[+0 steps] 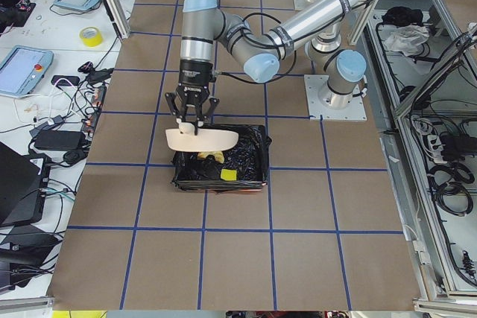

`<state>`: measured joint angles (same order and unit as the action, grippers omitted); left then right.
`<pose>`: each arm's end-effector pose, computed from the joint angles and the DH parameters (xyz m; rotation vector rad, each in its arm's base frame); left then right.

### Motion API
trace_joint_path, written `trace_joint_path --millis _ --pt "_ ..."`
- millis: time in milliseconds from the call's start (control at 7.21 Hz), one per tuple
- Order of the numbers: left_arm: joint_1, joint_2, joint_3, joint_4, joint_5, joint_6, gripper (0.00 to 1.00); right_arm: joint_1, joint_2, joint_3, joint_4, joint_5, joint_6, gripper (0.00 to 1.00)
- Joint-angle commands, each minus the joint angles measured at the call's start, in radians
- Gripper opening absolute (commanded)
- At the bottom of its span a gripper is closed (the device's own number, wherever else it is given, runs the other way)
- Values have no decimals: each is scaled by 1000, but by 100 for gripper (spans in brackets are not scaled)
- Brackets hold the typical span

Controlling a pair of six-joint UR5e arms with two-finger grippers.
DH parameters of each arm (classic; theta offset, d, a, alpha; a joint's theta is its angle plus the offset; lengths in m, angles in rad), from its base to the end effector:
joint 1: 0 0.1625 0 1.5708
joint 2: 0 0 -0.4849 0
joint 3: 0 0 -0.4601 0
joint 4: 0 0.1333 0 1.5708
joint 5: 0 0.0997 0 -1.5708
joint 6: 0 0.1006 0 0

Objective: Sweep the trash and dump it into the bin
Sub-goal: 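Tip the dustpan with the left gripper to dump contents into the bin, then set the dustpan down with the left gripper while the right releases the brush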

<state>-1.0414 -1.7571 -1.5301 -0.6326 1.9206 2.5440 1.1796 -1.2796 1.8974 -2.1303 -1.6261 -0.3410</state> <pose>0.2593 -0.6388 0.5769 1.8647 1.3806 0.3756 -0.1137 -0.6107 0.2544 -0.0755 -3.1078 -0.1154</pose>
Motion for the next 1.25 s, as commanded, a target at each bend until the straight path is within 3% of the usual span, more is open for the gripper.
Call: trace_joint_path --millis 0,416,694,832,1110 --pt "-35 19 -10 -92 -263 -182 0 0 3 0 0 -3 0 36" --pt "-74 -31 -31 -316 -434 -667 0 0 5 0 1 2 0 49" --pt "-78 -114 -38 -433 -572 -708 0 0 0 -12 -3 -3 -1 61" --pt "-109 -171 -38 -462 -574 -696 0 0 -13 -27 1 -1 -1 64" --pt "-216 -240 -33 -449 -522 -696 0 11 -32 -152 181 3 14 65"
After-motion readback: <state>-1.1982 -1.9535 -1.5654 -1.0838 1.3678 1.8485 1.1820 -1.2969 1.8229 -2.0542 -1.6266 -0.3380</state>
